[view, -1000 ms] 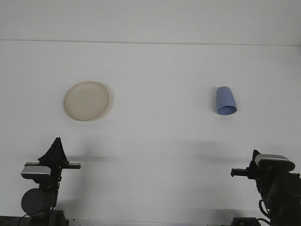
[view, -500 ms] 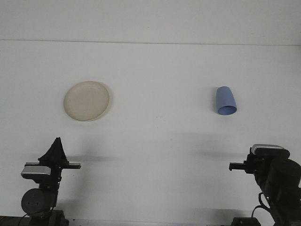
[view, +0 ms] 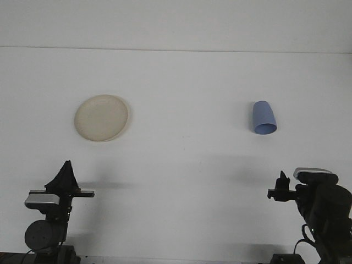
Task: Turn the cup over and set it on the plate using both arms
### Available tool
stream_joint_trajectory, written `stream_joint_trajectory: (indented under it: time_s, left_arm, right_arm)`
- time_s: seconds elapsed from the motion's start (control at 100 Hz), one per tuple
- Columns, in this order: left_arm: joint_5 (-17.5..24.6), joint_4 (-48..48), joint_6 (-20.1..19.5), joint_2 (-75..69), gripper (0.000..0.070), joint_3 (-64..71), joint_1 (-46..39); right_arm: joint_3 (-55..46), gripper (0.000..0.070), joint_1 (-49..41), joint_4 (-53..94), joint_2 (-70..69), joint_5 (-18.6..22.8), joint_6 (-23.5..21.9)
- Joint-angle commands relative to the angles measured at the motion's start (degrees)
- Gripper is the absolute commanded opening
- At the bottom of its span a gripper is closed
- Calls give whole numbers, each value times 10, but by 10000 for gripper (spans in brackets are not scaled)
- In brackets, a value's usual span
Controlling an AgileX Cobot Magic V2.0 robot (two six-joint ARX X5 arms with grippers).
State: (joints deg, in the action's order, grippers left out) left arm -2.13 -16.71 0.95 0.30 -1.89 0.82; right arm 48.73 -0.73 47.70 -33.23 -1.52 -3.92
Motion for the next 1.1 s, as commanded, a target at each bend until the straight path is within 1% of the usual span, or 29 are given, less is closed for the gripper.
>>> stream_joint_trajectory:
  time_s: [0.0,0.19,0.51,0.73,0.92,1.09]
  left_arm:
    - [0,-9,1,-1,12,11,-1]
    - [0,-9,1,-1,12,11,-1]
    - [0,-9,1,-1,12,11,-1]
    - [0,-9,1,-1,12,11,-1]
    - [0,-9,1,-1,12,11,-1]
    - [0,-9,1,-1,12,11,-1]
  right_arm:
    - [10,464,-1,-15,-3,1,-8]
    - [10,464,0,-83,-37,1,-8]
    - [2,464,0,-243,-177,1,-3]
    - [-46,464,1,-379,-257,0,-1]
    - [-100,464,12,-484,-322,-15,-2]
    - [-130,464,25,-578,-388,-15,-3]
